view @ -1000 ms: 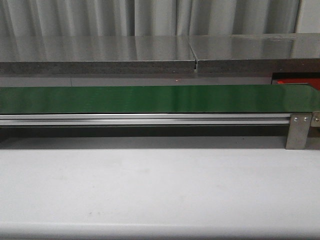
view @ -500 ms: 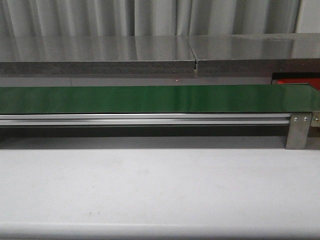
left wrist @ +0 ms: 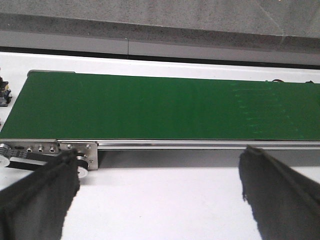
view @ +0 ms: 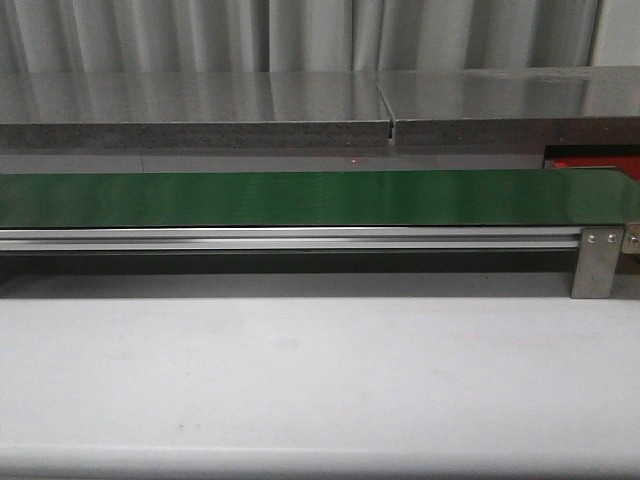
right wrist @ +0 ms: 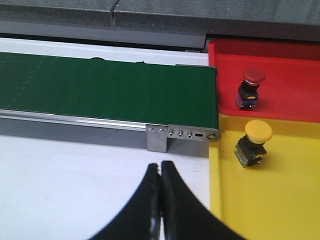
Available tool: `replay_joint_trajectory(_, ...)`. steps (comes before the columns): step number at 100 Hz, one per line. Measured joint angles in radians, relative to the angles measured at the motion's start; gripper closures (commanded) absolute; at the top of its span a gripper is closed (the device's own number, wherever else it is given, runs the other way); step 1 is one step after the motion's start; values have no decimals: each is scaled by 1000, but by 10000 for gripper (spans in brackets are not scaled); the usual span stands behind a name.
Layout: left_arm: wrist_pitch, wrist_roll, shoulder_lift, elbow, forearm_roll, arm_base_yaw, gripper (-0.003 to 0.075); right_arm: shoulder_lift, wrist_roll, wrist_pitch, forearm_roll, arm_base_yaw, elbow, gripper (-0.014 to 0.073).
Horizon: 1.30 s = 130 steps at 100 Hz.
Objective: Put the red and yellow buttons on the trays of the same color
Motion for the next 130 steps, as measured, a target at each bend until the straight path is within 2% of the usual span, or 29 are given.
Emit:
replay_joint_trajectory(13, 0, -9, 4, -2, 0, 2, 48, 0, 0, 0, 0, 0, 0, 660)
replay_joint_trajectory(22, 11, -57, 24, -37, 0, 41, 48, 0, 0, 0, 0, 0, 0, 660)
replay_joint_trajectory(32, 39, -93, 92, -114, 2, 136, 48, 0, 0, 0, 0, 0, 0, 660)
replay_joint_trajectory(51, 161, -105, 314, -304, -10, 380, 48, 0, 0, 0, 0, 0, 0, 660)
replay_joint_trajectory(72, 186, -105, 610, -469, -53, 530, 48, 0, 0, 0, 0, 0, 0, 660)
replay_joint_trajectory(97, 187, -105, 921, -605, -58, 599, 48, 0, 0, 0, 0, 0, 0, 660)
replay_joint_trajectory(130, 187, -105, 1145, -703, -58, 606, 48, 0, 0, 0, 0, 0, 0, 660)
